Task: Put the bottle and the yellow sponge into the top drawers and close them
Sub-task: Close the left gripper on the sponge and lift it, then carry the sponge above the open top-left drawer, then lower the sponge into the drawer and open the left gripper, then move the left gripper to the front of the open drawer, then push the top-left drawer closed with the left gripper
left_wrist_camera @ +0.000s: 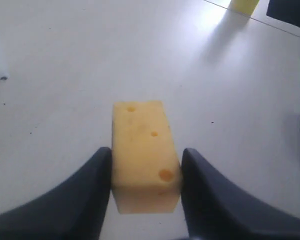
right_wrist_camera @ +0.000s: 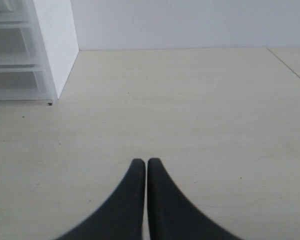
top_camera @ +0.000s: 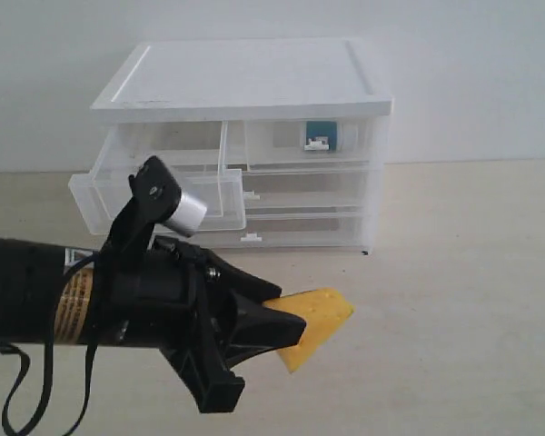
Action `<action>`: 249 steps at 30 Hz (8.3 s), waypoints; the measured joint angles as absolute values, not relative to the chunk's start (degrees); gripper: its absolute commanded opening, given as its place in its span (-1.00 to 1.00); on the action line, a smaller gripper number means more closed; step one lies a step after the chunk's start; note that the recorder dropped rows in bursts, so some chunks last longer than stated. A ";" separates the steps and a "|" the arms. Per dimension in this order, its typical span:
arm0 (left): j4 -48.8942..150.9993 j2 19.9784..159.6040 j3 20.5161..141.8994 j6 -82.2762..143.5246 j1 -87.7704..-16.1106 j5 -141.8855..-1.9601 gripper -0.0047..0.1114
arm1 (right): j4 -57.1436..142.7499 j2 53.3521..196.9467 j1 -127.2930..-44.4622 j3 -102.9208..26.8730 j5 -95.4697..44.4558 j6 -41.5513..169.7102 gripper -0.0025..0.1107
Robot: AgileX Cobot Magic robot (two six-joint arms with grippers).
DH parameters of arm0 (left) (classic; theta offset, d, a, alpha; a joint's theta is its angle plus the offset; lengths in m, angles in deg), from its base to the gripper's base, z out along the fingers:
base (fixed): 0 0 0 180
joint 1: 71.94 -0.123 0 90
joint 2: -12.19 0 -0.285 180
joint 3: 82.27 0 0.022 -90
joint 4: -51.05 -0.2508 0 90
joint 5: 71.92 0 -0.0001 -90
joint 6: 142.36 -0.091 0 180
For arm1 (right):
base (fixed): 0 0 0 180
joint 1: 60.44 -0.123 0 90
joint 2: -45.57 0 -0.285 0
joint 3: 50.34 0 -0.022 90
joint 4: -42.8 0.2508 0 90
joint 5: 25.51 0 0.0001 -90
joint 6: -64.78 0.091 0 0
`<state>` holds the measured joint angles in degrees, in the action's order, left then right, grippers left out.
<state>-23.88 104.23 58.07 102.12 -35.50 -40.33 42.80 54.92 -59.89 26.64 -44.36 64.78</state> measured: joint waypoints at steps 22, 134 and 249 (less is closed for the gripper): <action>-49.45 104.23 85.49 117.45 -35.50 -44.24 -0.84 | 42.80 54.92 -59.89 26.64 -44.36 64.78 -0.96; 63.11 113.64 106.41 -22.61 -50.82 -118.66 -0.11 | 42.80 54.92 -59.89 26.64 -44.36 64.78 -0.96; 55.59 120.70 109.32 -34.32 -51.20 -126.43 -0.84 | 42.80 54.92 -59.89 26.64 -44.36 64.78 -0.96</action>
<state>55.59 120.70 109.32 -34.32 -51.20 -126.43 42.80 54.92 -59.89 26.64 -44.36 64.78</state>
